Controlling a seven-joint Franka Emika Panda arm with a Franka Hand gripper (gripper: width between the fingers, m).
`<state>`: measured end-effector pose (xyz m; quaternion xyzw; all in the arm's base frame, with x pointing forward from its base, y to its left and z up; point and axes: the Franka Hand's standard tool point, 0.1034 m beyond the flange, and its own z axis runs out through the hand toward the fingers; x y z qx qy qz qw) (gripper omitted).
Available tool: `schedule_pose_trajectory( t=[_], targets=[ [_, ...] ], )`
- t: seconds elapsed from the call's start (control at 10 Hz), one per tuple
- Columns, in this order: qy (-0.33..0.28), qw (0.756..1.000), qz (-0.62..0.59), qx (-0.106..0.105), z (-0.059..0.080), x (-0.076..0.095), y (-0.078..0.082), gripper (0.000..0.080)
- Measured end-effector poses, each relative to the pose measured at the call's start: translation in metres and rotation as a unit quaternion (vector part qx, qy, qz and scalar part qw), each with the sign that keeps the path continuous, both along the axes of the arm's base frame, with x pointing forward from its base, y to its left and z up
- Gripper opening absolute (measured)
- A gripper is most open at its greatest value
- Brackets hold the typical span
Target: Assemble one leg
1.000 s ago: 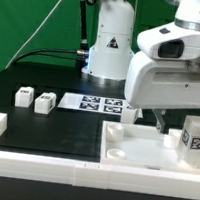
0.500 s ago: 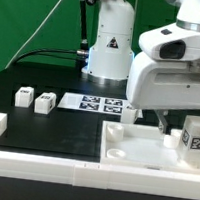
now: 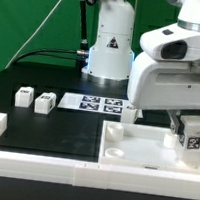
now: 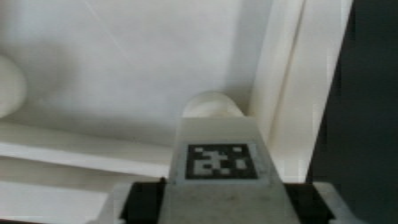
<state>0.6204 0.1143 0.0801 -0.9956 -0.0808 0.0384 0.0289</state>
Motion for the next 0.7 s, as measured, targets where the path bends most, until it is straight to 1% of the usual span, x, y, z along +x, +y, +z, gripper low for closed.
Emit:
schedule_pose_trajectory(
  t=[0.2, 0.3, 0.4, 0.5, 0.7],
  targets=[
    [0.001, 1.0, -0.011, -0.001, 0.0, 0.0, -0.0001, 0.0291],
    [0.003, 0.996, -0.084, -0.006, -0.0005, -0.0006, 0.0021, 0.0291],
    [0.0, 0.988, -0.153, -0.012, -0.0007, -0.0014, 0.006, 0.0291],
    [0.0, 0.983, -0.185, -0.015, -0.0007, -0.0014, 0.0064, 0.0291],
    [0.006, 0.952, -0.304, -0.023, -0.001, -0.0012, 0.0069, 0.0291]
  ],
)
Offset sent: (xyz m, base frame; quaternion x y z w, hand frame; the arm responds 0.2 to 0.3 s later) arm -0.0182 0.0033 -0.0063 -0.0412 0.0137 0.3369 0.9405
